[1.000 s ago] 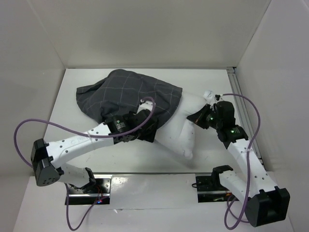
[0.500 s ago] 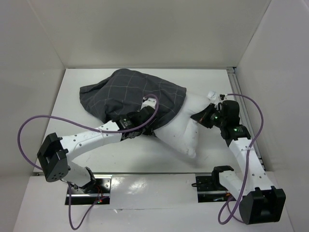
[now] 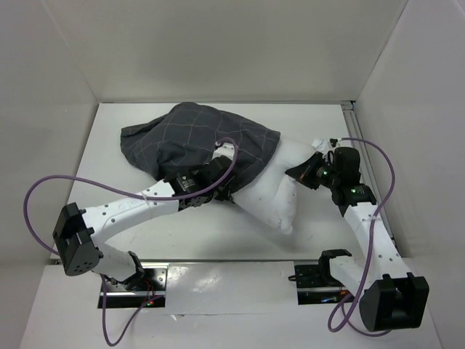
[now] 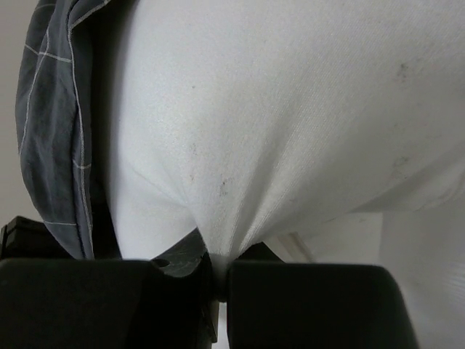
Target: Put the pillow into the pillowcase
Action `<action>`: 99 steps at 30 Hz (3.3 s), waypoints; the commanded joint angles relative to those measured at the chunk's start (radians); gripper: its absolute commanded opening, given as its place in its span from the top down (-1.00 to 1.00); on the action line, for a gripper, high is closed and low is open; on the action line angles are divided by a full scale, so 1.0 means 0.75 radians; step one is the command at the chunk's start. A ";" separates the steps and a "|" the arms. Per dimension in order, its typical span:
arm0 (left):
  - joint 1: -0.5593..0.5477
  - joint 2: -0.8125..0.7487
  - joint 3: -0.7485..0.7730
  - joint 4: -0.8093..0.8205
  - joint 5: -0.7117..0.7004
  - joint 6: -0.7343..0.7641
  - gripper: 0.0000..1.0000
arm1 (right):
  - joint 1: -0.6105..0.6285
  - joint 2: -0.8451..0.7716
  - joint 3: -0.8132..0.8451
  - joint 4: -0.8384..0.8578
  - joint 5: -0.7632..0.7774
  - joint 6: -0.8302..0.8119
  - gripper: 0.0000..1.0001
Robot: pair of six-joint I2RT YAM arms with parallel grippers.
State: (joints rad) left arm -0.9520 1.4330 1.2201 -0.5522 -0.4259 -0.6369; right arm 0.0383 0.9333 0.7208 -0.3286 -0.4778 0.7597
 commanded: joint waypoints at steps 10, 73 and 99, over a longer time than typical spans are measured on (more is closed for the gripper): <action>-0.218 0.024 0.345 0.045 0.200 -0.047 1.00 | -0.020 0.042 -0.059 0.440 0.130 0.310 1.00; -0.422 0.341 0.285 -0.072 -0.191 -0.190 1.00 | -0.019 -0.181 -0.278 -0.298 -0.140 -0.244 -0.05; -0.553 0.196 1.014 -0.178 0.000 0.092 1.00 | 0.129 -0.074 0.094 -0.112 0.124 -0.035 1.00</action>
State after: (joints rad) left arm -1.3270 1.6688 1.8927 -0.8574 -0.4511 -0.5770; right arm 0.1471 0.9211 0.7517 -0.4053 -0.4313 0.7399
